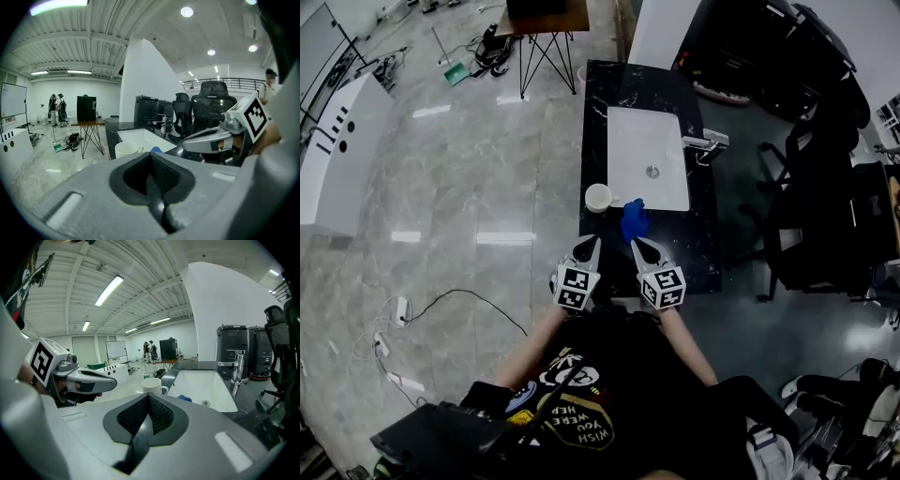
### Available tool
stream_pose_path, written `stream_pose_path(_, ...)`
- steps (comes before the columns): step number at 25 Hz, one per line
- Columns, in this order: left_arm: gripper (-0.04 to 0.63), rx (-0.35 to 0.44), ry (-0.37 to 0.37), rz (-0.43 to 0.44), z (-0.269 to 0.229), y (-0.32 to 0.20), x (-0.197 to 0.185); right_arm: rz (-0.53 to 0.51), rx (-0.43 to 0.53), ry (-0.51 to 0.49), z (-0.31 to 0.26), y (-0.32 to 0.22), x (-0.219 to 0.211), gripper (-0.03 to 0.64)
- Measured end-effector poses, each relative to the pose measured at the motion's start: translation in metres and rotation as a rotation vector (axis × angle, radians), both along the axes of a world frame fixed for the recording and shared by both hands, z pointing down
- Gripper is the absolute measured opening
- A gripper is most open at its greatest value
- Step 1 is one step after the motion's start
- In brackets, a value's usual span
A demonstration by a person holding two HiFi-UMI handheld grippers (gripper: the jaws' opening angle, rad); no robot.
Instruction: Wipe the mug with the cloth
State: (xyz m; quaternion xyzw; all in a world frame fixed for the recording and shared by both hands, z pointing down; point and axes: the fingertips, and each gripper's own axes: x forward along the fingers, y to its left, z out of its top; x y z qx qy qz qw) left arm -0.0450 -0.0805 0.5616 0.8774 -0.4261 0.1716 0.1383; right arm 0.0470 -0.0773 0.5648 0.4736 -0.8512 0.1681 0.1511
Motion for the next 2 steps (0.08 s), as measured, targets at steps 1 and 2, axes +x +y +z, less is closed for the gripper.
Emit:
stream_pose_path(1, 0.003, -0.009, 0.004, 0.001, 0.0017, 0.0011, 0.0007, -0.007, -0.004, 0.0, 0.0005, 0.0024, -0.0008, 0.002)
stream_pose_path(2, 0.002, -0.018, 0.009, 0.001, 0.0034, 0.0021, 0.0012, -0.013, -0.008, 0.001, 0.001, 0.0047, -0.0018, 0.002)
